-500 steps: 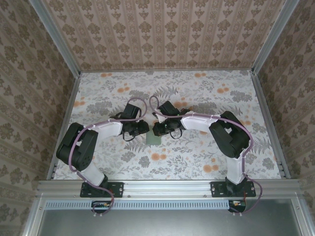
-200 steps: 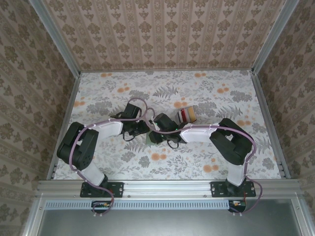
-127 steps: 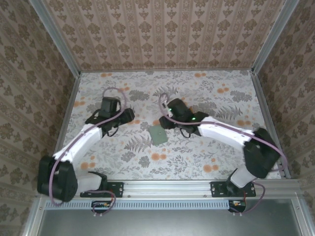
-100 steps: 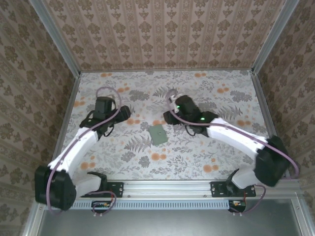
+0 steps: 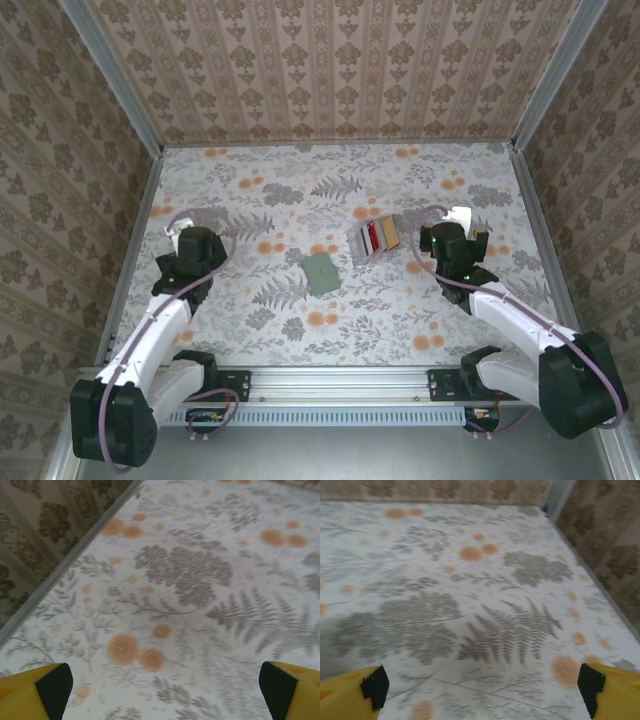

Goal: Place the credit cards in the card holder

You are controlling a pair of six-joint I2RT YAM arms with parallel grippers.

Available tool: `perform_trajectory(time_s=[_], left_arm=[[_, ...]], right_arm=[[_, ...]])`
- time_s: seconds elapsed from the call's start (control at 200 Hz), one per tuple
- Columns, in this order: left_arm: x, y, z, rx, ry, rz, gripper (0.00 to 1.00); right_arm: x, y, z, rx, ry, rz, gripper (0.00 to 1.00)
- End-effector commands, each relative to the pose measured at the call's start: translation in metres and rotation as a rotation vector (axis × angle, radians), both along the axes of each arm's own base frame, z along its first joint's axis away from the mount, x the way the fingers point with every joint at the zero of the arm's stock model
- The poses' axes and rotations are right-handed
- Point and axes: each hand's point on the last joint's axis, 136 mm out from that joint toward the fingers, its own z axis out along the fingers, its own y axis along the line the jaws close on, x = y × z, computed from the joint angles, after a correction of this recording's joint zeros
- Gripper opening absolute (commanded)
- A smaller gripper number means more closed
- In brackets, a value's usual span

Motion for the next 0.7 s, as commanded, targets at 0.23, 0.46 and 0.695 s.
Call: perform_trajectory(time_s=[0.23, 0.46, 0.695], left_arm=[[0.023, 0.023, -0.005, 0.113, -0.210, -0.025, 1.00], [0.036, 0.036, -0.006, 0.100, -0.297, -0.035, 1.00], [0.066, 0.028, -0.009, 0.044, -0.305, -0.131, 1.00]], right_arm=[[0.020, -0.034, -0.008, 0.057, -0.234, -0.040, 1.00], [0.033, -0.018, -0.013, 0.033, -0.260, 0.077, 1.00], [0.050, -0.012, -0.031, 0.052, -0.187, 0.124, 1.00]])
